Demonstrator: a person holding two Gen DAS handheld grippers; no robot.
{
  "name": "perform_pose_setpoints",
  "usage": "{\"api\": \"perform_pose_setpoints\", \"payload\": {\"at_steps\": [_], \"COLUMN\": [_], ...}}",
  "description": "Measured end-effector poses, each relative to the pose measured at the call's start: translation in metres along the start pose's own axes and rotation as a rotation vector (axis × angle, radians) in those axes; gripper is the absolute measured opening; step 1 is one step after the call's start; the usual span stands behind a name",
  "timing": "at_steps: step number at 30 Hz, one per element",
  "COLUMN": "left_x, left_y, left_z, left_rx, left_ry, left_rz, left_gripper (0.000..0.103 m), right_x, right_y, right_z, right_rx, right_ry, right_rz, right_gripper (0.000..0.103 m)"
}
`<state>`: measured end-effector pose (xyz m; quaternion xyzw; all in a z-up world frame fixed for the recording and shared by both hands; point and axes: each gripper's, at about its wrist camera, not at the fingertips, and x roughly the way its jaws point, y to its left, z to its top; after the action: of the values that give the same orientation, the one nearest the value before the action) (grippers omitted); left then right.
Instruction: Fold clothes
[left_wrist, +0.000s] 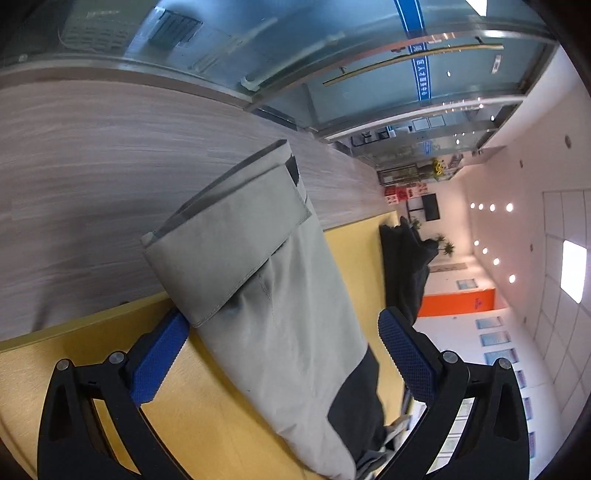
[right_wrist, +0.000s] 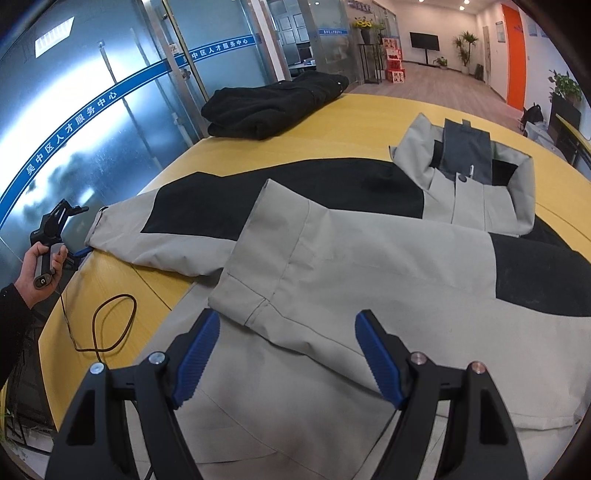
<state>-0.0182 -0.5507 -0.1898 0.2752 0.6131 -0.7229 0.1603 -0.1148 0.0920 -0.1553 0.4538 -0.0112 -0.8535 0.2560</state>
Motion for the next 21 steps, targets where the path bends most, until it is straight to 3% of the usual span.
{"api": "perform_pose_setpoints", "payload": {"at_steps": [4, 9, 14, 21], "left_x": [0.001, 0.022, 0.033, 0.014], "left_y": [-0.006, -0.002, -0.003, -0.060], "left_z": [-0.002, -0.007, -0.009, -0.029], "left_rx": [0.010, -0.003, 0.006, 0.133], "left_ry": [-0.010, 0.034, 0.029, -0.043], "left_rz": [-0.004, -0.036, -0.072, -0.197], "left_gripper": [0.098, 0.038, 0.007, 0.002], "right_x": [0.002, 0.001, -0.001, -0.008], "right_y": [0.000, -0.001, -0.007, -0.019], "right_z": [-0.001, -0.004, -0.007, -0.013], "right_rx": [0.003, 0.005, 0.019, 0.055], "right_ry": [0.002, -0.001, -0.004, -0.021], "right_rz": [0.005, 0.012, 0.014, 0.014], "right_gripper": [0.080, 0.080, 0.080, 0.080]}}
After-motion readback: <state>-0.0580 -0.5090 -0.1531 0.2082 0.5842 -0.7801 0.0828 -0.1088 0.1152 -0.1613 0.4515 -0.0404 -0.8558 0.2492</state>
